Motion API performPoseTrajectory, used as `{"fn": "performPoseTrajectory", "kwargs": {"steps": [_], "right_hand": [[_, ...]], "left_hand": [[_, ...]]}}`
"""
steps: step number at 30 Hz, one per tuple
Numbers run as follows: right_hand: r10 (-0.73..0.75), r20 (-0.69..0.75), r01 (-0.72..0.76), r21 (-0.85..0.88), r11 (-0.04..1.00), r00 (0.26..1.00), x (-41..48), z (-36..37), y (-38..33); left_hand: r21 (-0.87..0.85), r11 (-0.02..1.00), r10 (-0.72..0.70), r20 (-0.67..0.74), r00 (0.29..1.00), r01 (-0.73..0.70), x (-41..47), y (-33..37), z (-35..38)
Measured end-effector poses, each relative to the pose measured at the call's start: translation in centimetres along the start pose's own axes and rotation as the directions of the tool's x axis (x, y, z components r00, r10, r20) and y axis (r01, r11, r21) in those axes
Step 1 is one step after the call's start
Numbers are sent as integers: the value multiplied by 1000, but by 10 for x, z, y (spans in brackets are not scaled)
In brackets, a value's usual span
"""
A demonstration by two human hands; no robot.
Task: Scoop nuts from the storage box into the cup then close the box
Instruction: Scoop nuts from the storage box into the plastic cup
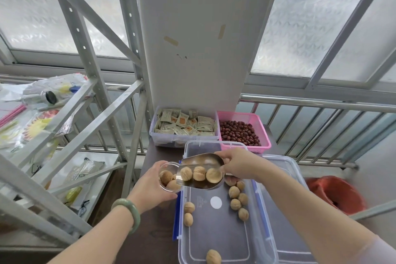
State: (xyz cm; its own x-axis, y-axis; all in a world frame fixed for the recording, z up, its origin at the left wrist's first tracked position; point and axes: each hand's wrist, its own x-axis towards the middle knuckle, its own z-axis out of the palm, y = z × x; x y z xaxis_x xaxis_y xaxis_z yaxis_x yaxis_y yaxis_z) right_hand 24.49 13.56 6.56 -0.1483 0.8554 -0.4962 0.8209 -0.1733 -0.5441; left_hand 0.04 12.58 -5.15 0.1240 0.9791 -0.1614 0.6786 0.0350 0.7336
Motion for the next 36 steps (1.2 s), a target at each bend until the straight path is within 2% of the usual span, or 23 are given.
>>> {"fn": "performPoseTrajectory", "kwargs": {"steps": [3,6,12,21,27,33,36], "right_hand": [[-72,-35,60,-256,965,997,-6,3,-20],[-92,-59,58,-427,902,994,-5,9,-31],[-111,-143,26,-496,868,984,-3,15,-34],[-94,-183,-5,-478,878,979,-19,10,-27],[-60,-226,-25,-353,935,972,-23,9,-20],[44,-281,-106,-208,972,959,-16,11,-1],[141,-302,-181,-108,978,943,-11,16,17]], "left_hand": [[-8,1000,14,2,1000,-14,-3,3,0],[-13,1000,20,-1,1000,-20,-6,5,-1],[-54,997,55,-3,998,-55,-13,9,-6],[-131,991,-3,-14,1000,1,-14,3,-7],[-175,983,-56,-33,998,49,-10,-2,-5],[-213,975,-83,-88,993,63,-4,-3,-3],[-225,971,-103,-109,989,76,1,-4,-1]]}}
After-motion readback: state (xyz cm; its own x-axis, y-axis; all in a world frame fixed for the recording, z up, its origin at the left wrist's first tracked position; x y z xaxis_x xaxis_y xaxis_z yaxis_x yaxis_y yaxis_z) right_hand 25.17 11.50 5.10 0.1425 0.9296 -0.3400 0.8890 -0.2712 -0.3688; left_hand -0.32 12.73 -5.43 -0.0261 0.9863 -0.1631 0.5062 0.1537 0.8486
